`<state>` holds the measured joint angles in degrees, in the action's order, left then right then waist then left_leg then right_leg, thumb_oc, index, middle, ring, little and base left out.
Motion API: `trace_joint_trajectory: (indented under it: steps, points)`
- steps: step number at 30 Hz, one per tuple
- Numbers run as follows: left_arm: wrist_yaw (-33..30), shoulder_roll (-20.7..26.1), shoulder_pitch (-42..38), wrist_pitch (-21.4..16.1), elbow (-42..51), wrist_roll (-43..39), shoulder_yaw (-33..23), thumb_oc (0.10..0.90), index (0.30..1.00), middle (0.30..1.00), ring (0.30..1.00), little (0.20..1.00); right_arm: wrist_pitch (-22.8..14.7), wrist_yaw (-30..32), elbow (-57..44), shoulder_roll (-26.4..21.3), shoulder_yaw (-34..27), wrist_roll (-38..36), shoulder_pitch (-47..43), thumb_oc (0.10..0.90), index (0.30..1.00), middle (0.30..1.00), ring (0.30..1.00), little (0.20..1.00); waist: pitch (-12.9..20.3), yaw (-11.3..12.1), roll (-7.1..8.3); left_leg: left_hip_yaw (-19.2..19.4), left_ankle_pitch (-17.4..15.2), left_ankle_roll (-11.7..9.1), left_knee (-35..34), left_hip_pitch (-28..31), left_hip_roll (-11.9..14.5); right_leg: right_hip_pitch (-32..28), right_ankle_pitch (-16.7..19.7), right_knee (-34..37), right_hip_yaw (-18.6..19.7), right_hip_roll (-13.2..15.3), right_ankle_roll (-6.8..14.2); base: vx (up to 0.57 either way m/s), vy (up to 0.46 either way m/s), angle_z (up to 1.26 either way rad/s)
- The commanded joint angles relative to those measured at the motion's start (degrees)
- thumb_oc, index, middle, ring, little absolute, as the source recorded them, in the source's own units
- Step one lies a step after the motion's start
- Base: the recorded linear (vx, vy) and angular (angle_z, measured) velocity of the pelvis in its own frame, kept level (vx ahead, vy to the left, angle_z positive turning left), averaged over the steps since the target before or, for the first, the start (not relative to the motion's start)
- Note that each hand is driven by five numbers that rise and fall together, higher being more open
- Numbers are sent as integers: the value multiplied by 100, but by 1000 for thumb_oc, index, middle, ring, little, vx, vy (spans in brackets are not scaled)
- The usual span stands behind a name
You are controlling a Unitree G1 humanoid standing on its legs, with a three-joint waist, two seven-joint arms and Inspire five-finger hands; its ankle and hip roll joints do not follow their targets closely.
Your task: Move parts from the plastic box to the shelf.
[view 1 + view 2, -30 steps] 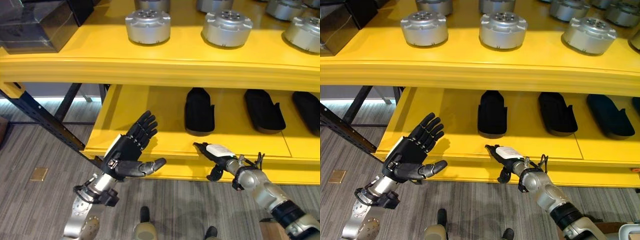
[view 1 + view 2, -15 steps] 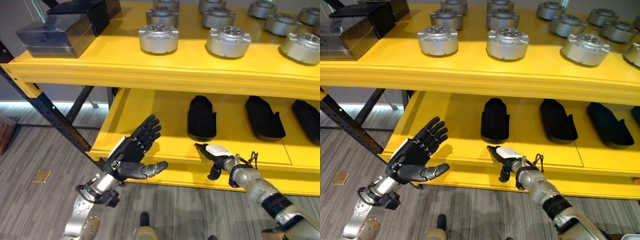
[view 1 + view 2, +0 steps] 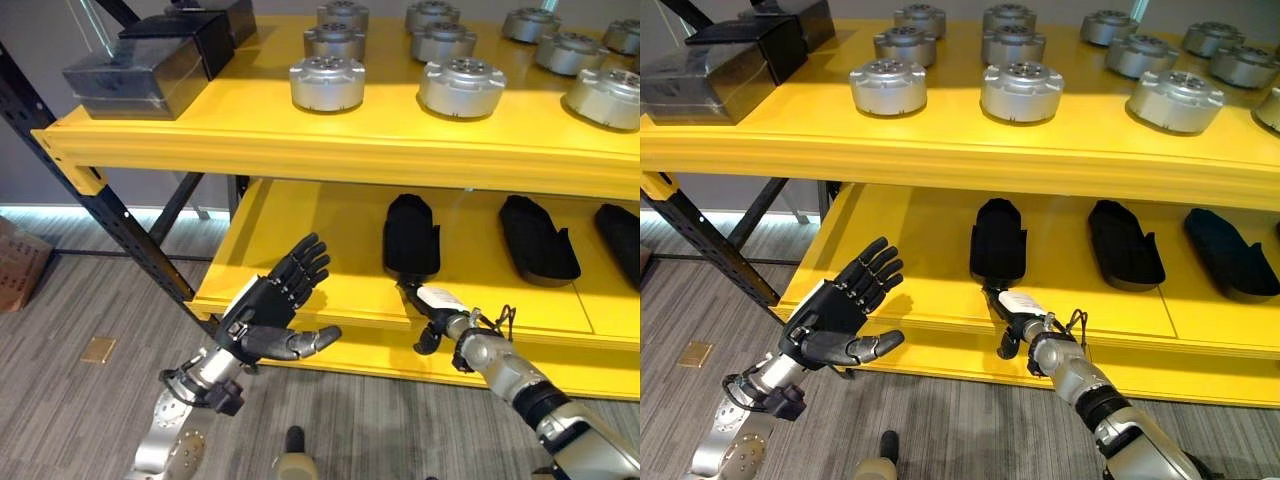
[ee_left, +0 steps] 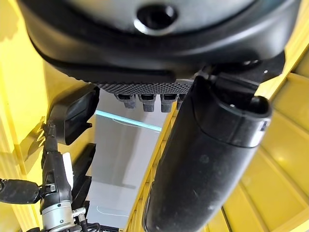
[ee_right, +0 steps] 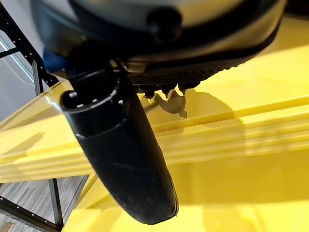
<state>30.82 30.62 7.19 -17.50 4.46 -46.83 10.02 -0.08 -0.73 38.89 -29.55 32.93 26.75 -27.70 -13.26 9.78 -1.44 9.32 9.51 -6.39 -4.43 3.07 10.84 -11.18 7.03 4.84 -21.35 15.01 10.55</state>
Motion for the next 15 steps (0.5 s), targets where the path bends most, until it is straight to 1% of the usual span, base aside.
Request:
trace_joint_trajectory:
  steps: [1,4,8,15]
  points:
    - [222,-22,-847,-348,258,-166,125,900,1000,1000,1000,1000,179,194,431,-138,-103,-183,-876,900,1000,1000,1000,1000,38,286,61,404,-750,-32,480,151,271,388,-599,-755,-381,195,-193,0,0,0]
    - [237,-10,-870,-320,243,-205,129,900,1000,1000,1000,1000,303,284,495,-113,-176,-389,-922,900,1000,1000,1000,1000,40,288,59,399,-742,-27,461,173,267,370,-593,-751,-402,198,-194,0,0,0]
    - [226,-2,-877,-274,241,-194,138,900,1000,1000,1000,1000,263,352,611,-155,-249,-379,-899,900,1000,1000,1000,1000,49,284,53,394,-733,-29,448,174,266,373,-595,-757,-401,192,-191,0,0,0]
    - [210,15,-916,-300,238,-216,181,900,1000,1000,1000,1000,181,329,703,-184,-288,-390,-988,900,1000,1000,1000,1000,41,275,42,395,-741,-26,471,156,264,384,-600,-763,-388,187,-201,0,0,0]
